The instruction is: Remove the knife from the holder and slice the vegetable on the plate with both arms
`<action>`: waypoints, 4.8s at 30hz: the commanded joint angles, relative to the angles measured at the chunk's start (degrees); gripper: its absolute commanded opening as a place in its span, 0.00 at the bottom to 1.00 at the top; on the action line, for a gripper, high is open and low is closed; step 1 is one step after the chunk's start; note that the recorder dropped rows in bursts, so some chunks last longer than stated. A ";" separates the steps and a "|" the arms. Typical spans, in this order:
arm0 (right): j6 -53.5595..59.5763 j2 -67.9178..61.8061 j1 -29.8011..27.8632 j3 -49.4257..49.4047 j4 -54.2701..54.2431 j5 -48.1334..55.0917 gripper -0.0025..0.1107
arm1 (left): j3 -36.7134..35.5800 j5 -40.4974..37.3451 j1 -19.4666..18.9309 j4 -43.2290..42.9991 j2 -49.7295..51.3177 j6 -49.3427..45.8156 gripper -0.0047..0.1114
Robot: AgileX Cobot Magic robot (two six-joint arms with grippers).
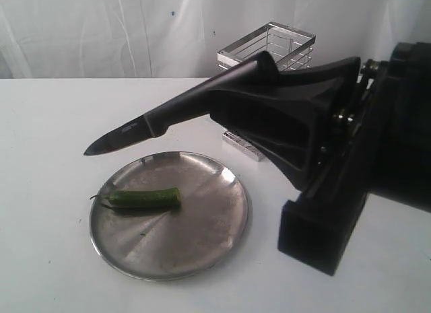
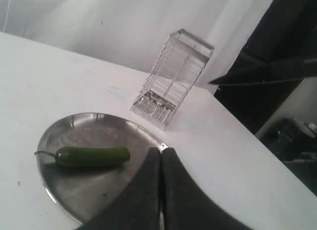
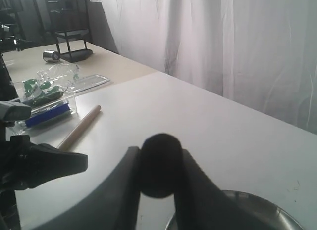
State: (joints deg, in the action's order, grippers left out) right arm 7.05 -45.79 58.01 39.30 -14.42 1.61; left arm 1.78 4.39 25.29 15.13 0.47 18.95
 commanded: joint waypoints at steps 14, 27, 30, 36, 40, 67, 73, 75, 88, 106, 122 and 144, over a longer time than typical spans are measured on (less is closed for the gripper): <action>-0.03 -5.28 0.26 0.16 -0.12 -10.40 0.02 | 5.83 24.53 5.57 -27.89 35.13 19.40 0.04; -1.01 -9.88 0.26 1.47 -0.12 -12.63 0.02 | 20.10 34.79 5.77 -31.76 63.99 21.20 0.04; -0.90 -11.39 0.26 1.47 -0.12 -11.82 0.02 | 21.33 34.79 5.77 -32.28 64.95 20.99 0.04; -0.43 -13.77 0.26 1.47 -0.01 -8.05 0.02 | 21.58 34.28 5.77 -31.63 64.83 14.37 0.04; 0.41 -13.86 0.26 1.33 -0.11 -4.65 0.02 | 21.58 31.36 5.77 -30.09 64.83 12.28 0.04; 0.48 -25.67 0.15 1.33 2.38 4.64 0.02 | 21.58 28.83 5.77 -30.47 64.83 11.82 0.04; 0.48 -27.04 0.15 1.33 2.38 4.29 0.02 | 21.58 27.68 5.77 -30.88 64.83 11.82 0.04; 0.48 -27.04 0.15 1.33 2.38 4.29 0.02 | 21.58 27.34 5.77 -31.03 64.83 11.82 0.04; -3.24 -29.35 -4.40 1.33 2.38 5.84 0.02 | 21.58 20.43 5.77 -31.03 64.93 12.05 0.04; -2.29 -39.44 -5.51 1.33 9.06 14.49 0.02 | 21.58 20.43 5.77 -31.03 64.93 12.05 0.04; -2.76 -42.39 -5.51 1.33 10.30 22.87 0.02 | 21.58 19.05 5.77 -31.03 64.93 12.05 0.04; -2.76 -46.49 -5.51 3.08 10.04 19.77 0.19 | 21.58 17.00 5.77 -31.03 64.93 12.18 0.04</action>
State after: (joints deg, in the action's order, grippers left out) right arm 4.12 -92.28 52.97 41.49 -4.62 22.63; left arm 23.11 22.26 30.69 -15.82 65.43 30.95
